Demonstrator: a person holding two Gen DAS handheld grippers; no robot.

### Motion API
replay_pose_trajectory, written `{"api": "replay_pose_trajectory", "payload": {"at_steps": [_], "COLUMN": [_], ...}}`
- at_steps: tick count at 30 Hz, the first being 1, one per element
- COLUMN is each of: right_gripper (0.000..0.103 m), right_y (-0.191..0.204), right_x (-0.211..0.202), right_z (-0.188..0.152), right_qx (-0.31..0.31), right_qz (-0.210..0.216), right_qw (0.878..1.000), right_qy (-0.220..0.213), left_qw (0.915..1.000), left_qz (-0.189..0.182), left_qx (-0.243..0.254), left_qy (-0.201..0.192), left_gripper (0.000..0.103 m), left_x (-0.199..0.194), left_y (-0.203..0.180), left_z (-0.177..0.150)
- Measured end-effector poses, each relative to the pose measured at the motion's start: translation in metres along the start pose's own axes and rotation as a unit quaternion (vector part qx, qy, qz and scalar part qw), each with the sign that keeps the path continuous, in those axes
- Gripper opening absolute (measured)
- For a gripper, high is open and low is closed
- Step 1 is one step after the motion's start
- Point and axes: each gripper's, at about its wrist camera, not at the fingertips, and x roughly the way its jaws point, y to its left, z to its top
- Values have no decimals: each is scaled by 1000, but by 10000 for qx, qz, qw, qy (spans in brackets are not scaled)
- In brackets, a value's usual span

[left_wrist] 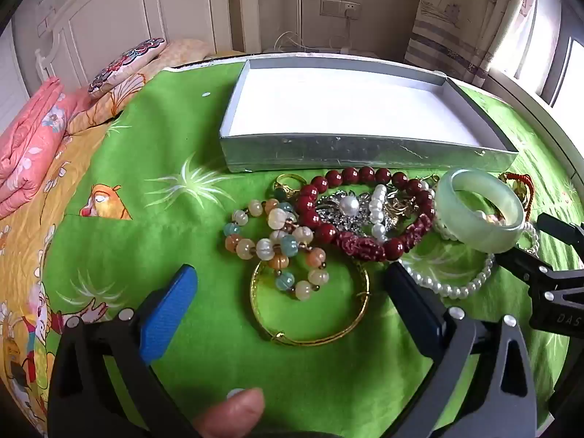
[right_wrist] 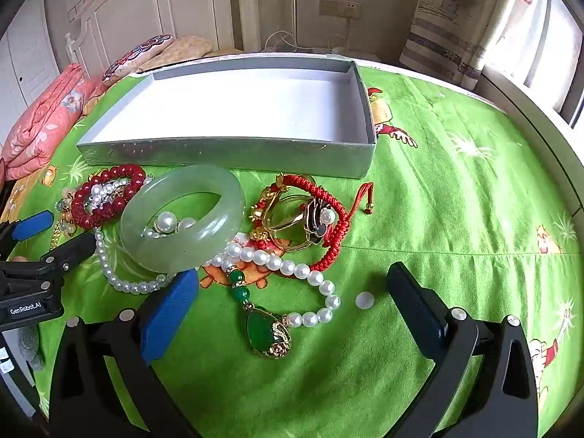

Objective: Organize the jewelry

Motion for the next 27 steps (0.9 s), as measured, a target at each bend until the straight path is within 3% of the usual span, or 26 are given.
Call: {"api": "replay_pose_trajectory", "payload": {"at_steps": [27], "right_gripper": [99], "right_y": [1], "right_x": [1], "right_z": [0], "right_qx": [-3], "right_qz": [3], "right_qw": [10000], "right_qy": [12], "left_qw": [10000], "left_qz": [-15], "left_qx": [-11], "left_qy": [10], "left_gripper": [101], "left_x": [0], "left_y": [0], "left_z": [0]}}
